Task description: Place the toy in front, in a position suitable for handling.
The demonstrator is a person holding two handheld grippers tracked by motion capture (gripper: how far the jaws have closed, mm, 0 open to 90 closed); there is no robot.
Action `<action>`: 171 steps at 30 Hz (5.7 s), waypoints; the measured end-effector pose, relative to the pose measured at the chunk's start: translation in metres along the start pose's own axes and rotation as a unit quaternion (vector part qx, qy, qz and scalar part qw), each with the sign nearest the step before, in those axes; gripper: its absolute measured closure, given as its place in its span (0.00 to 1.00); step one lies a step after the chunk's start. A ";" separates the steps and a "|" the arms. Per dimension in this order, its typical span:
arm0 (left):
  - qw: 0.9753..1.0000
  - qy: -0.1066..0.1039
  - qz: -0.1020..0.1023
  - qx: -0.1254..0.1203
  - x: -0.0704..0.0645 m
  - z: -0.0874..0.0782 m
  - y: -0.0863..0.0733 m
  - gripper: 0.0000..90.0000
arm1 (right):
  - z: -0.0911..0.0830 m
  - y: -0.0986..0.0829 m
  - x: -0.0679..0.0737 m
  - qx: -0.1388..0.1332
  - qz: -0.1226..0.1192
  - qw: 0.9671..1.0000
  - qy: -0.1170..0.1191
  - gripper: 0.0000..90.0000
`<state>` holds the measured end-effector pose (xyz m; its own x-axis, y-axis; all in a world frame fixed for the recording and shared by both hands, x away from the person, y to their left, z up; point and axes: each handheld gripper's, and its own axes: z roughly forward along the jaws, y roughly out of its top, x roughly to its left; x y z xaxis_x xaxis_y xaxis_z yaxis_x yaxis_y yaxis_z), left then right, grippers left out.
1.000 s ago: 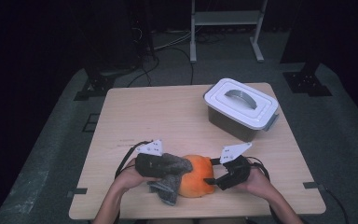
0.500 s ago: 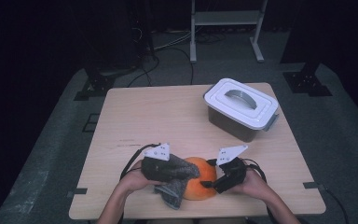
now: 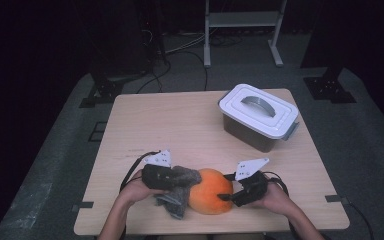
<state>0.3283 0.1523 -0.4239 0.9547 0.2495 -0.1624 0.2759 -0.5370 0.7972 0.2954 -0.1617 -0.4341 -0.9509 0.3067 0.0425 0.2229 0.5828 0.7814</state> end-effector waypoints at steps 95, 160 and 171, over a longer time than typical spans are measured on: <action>0.998 -0.033 0.050 0.004 -0.023 0.018 0.020 0.82 | -0.028 0.007 -0.017 -0.057 0.036 0.998 -0.009 0.29; 0.999 -0.007 0.021 -0.026 -0.008 0.001 0.015 0.82 | -0.022 0.004 -0.005 -0.043 -0.033 0.999 0.003 0.55; 0.999 -0.011 0.044 -0.030 -0.016 0.007 0.022 0.82 | -0.018 0.008 -0.005 -0.045 -0.016 0.999 0.002 0.41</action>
<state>0.3200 0.1310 -0.4074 0.9773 0.1853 -0.1028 0.1846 -0.5068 0.8421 0.2982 -0.1721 -0.4165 -0.9578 0.2869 0.0190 0.1731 0.5228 0.8347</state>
